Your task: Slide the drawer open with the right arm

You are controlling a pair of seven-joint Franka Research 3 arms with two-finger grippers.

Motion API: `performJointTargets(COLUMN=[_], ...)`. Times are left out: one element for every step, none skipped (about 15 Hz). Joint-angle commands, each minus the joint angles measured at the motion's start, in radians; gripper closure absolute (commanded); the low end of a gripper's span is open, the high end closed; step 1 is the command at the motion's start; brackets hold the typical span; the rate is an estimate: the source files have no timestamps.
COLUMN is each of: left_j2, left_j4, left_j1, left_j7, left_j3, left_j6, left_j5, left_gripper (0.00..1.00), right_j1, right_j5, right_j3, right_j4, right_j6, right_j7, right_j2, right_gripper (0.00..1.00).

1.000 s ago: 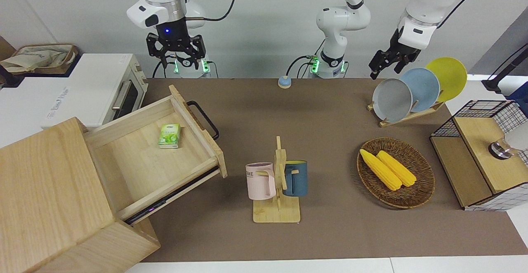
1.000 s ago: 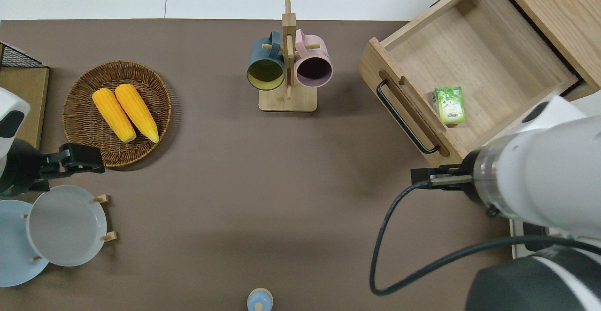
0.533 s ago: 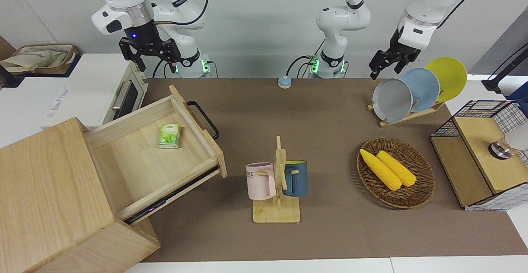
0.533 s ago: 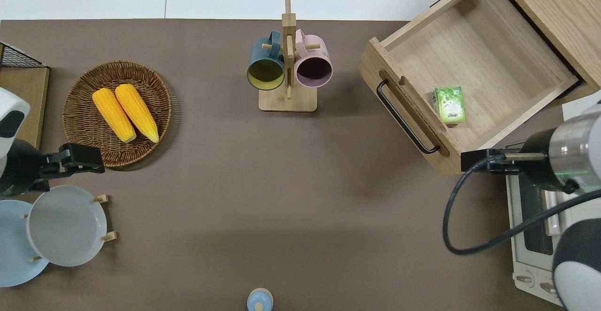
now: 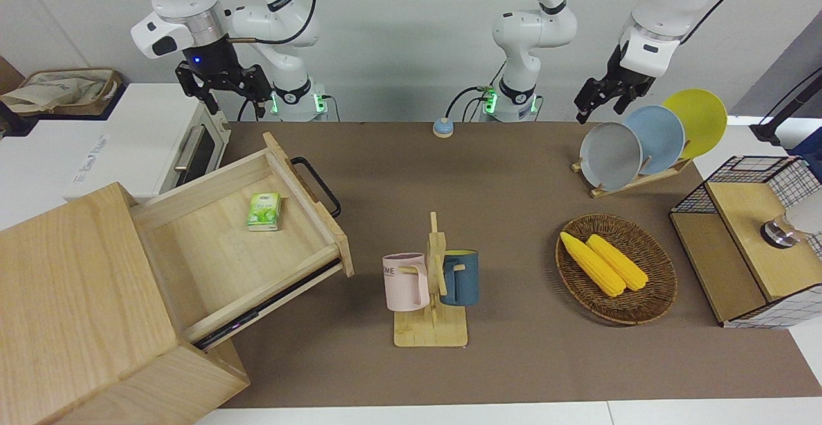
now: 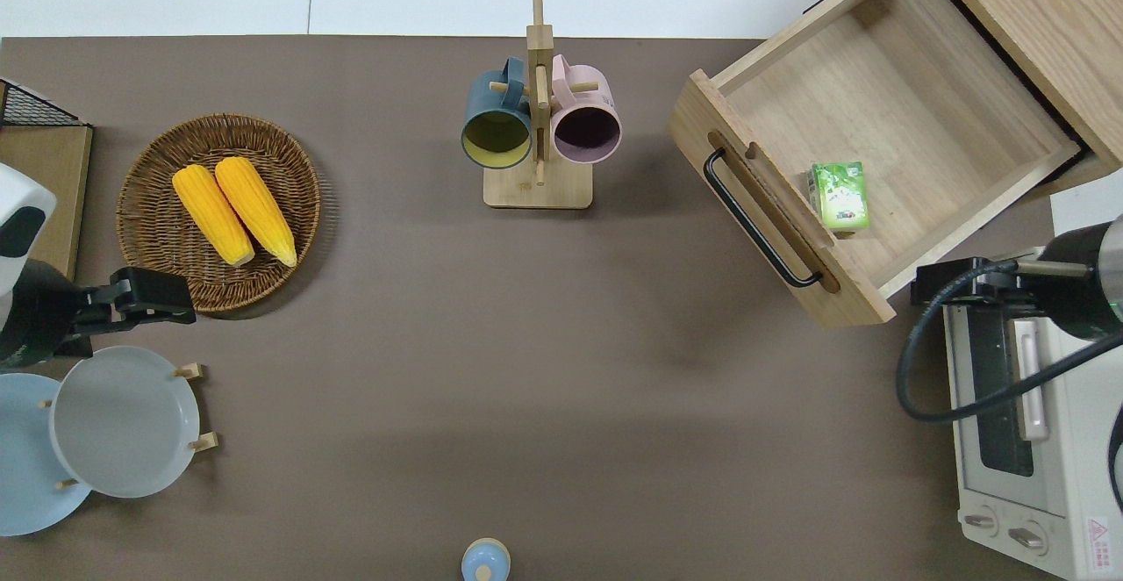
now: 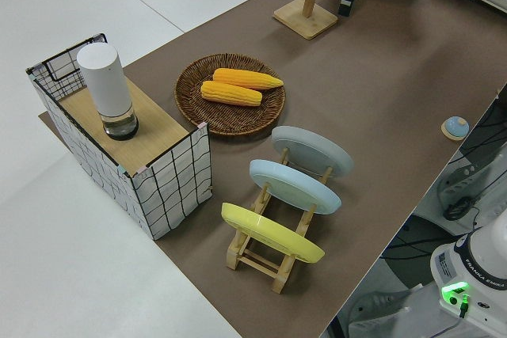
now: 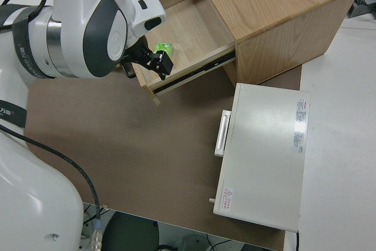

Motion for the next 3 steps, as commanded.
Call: performJointTargets(left_j2=[-0.008,-0.008,-0.008], left_j4=[0.004,0.004,0.004], left_j1=[-0.001,-0.001,-0.001], left_j7=[0.009,0.009,0.009], left_j3=[0.004,0.004,0.004], left_j6=[-0.017,-0.017,-0.017], left_j5=[-0.001,-0.001,-0.001], left_gripper=[0.01,0.01,0.01], right_j1=[0.011,0.019,0.028], right_j5=[0.018,0.018,0.017], right_j3=[-0.020,-0.032,-0.041], right_j4=[-0.009,0.000,0.011], right_j6=[0.017,0.017,0.017], right_j7=[-0.026,-0.026,-0.027], right_j2=[0.010,0.013,0.024], right_gripper=[0.009,0.009,0.009])
